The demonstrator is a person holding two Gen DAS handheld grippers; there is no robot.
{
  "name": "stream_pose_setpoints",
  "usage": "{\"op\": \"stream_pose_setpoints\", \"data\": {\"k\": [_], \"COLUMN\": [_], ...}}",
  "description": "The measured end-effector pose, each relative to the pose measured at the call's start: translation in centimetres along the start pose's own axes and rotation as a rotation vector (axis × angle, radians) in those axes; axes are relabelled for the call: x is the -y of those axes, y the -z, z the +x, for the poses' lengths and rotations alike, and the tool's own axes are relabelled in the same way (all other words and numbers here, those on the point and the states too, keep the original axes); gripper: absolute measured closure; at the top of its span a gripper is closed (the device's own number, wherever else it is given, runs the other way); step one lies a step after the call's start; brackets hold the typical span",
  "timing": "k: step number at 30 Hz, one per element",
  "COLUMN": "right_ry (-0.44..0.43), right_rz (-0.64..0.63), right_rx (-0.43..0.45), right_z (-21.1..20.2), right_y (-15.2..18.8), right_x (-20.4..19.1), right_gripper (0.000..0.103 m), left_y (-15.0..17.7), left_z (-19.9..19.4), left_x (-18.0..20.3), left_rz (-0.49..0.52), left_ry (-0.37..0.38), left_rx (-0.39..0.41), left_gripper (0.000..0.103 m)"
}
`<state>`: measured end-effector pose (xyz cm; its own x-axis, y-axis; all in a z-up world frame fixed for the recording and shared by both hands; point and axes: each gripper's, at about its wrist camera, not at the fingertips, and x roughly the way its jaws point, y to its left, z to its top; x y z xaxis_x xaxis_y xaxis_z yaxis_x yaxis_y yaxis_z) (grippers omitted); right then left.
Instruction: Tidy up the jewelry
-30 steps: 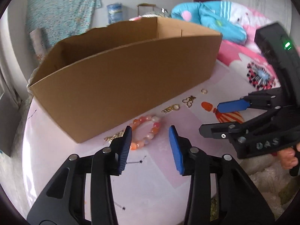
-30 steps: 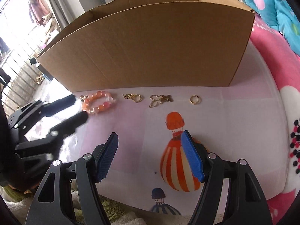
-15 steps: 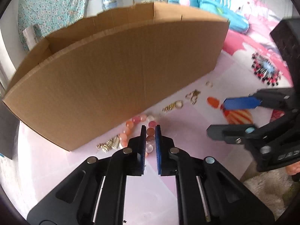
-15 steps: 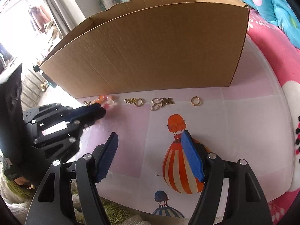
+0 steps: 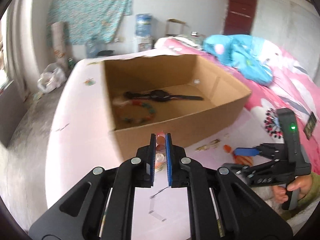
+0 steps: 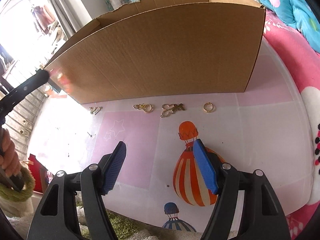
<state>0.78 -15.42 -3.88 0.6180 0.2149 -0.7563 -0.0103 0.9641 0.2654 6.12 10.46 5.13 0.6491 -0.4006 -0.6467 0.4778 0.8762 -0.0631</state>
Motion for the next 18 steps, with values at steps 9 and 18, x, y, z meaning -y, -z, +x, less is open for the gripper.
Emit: {"op": "stream_pose_setpoints", "data": {"k": [9,18], "right_ry": [0.022,-0.054], "right_rz": [-0.012,0.096], "right_rx": [-0.016,-0.006], "right_z": [0.2,-0.8], "right_y": [-0.5,-1.8], "right_x": [-0.6,1.1], "right_gripper": [0.035,0.035], "left_y": [4.6,4.6], "left_z": [2.3,2.1], "left_x": [-2.6,-2.9], "left_rz": [-0.019,-0.092], "left_ry": [-0.128,-0.026], "left_rx": [-0.166,-0.101], "left_gripper": [0.094,0.063]}}
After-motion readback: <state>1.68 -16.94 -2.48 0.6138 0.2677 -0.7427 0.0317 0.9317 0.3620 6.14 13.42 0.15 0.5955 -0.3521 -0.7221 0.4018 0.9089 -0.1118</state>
